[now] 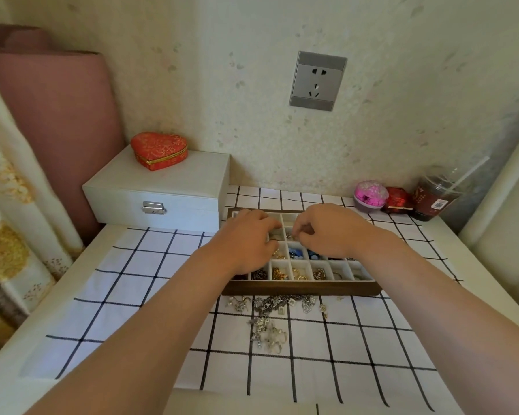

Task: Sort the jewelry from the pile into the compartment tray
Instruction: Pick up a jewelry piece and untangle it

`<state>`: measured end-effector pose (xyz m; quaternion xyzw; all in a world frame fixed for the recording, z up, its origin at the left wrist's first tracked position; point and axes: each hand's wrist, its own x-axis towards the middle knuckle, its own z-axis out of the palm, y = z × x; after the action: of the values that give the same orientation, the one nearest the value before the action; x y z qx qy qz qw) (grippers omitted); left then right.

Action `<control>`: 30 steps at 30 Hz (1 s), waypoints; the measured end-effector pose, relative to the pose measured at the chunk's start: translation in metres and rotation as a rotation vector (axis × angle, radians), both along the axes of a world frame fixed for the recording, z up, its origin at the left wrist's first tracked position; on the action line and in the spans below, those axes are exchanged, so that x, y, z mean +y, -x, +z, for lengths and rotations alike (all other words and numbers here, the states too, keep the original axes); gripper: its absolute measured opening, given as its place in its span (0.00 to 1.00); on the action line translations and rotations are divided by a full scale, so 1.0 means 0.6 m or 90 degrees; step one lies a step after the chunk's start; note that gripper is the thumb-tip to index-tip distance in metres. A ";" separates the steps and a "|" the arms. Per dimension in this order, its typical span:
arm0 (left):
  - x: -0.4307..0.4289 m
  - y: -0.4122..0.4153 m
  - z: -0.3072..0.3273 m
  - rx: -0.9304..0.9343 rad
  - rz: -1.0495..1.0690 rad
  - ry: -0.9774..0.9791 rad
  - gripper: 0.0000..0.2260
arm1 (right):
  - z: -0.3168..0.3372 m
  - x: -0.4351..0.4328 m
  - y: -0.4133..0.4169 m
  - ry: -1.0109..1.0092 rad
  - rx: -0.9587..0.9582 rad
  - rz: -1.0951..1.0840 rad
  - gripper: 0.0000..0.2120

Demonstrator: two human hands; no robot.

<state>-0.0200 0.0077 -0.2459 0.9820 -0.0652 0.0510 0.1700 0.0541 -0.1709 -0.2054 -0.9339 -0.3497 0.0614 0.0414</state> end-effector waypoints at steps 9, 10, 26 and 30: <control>-0.021 0.073 0.013 -0.115 -0.073 0.074 0.07 | 0.024 -0.052 0.082 -0.128 -0.009 0.003 0.08; -0.024 0.084 0.014 -0.103 -0.085 0.073 0.06 | 0.025 -0.056 0.093 -0.125 -0.007 0.011 0.07; 0.005 0.194 0.033 0.038 -0.080 -0.033 0.11 | -0.017 -0.077 0.173 0.077 -0.170 0.108 0.09; 0.000 0.203 0.022 0.087 -0.107 -0.080 0.15 | -0.034 -0.065 0.172 0.133 -0.209 0.105 0.09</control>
<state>-0.1420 0.0077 -0.2325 0.9830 -0.1384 -0.0345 0.1159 -0.0492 -0.2099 -0.2260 -0.8989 -0.4185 -0.0525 -0.1187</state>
